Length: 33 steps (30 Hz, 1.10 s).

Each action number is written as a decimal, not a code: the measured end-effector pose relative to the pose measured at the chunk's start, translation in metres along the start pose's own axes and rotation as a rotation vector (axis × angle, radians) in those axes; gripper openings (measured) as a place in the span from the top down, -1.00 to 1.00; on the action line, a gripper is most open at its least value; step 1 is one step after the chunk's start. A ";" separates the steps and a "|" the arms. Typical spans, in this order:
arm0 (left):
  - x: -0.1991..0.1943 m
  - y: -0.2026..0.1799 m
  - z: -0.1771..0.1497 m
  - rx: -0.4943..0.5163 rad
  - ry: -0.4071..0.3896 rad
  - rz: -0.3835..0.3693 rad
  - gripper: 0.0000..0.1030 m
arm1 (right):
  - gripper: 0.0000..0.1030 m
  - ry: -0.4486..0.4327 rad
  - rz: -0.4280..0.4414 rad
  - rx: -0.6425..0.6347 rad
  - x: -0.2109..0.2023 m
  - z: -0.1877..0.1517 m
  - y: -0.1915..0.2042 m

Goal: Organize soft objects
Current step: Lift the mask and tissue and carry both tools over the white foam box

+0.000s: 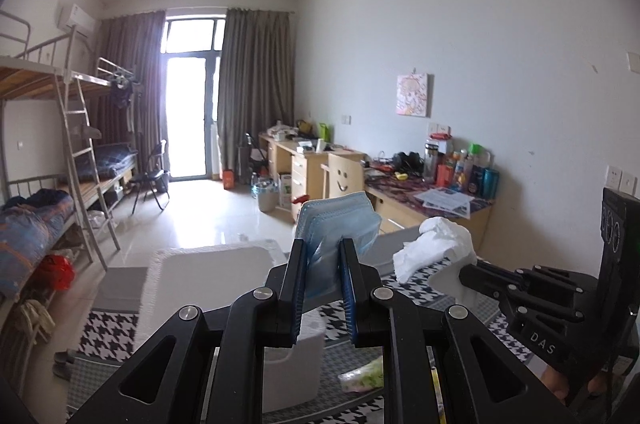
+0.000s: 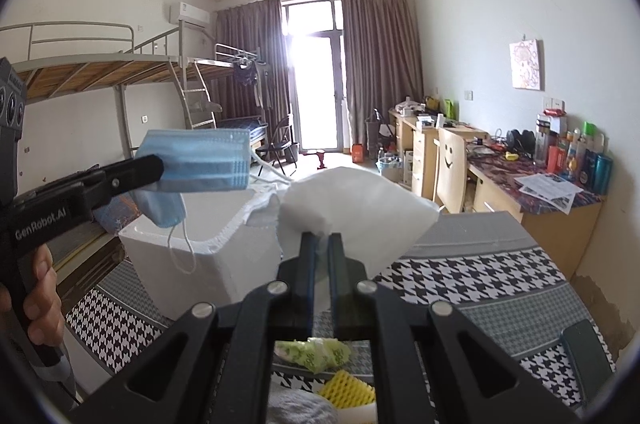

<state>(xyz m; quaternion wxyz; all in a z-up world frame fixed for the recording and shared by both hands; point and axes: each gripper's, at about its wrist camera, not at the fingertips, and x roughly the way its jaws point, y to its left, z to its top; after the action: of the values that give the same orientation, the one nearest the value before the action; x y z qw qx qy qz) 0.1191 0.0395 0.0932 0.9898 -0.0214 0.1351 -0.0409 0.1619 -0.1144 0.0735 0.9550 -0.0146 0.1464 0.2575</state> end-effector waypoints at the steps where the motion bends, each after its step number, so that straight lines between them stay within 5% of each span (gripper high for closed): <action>1: -0.001 0.001 0.001 -0.002 -0.002 0.006 0.66 | 0.83 -0.002 0.008 -0.003 0.001 0.002 0.002; 33: 0.014 0.045 -0.002 -0.048 0.053 0.238 0.66 | 0.83 0.016 0.178 -0.084 0.036 0.034 0.048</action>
<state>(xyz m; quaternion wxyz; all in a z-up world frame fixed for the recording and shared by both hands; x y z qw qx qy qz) 0.1351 0.0827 0.0854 0.9829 -0.0280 0.1637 0.0798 0.1769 -0.0519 0.0977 0.9256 -0.0436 0.1437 0.3473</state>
